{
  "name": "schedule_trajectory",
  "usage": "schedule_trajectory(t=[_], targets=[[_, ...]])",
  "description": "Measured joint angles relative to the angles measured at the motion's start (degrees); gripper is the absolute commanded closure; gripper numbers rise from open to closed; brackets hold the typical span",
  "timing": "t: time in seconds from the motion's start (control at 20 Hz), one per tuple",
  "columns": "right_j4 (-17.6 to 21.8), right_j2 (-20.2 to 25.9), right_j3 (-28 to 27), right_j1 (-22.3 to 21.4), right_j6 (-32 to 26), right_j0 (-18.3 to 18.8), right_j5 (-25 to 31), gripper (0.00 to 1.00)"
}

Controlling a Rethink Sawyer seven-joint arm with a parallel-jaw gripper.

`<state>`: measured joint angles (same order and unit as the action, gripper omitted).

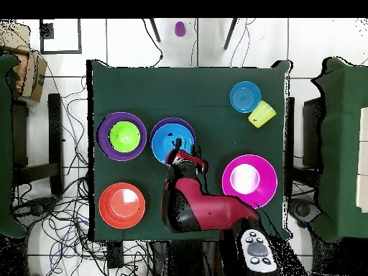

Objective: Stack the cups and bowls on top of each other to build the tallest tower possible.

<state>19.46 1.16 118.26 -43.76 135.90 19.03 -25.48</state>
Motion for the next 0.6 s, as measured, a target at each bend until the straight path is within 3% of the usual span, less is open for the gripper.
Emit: schedule_trajectory(t=[0.15, 0.45, 0.6], targets=[[-5.6, -0.8, 1.7, 0.2, 0.3, -2.8, 0.0, 0.0], [-10.1, -0.8, 4.9, 2.5, 2.9, -3.3, -1.3, 0.0], [-10.4, -0.6, 6.0, 3.9, 4.4, -2.7, -2.2, 0.0]])
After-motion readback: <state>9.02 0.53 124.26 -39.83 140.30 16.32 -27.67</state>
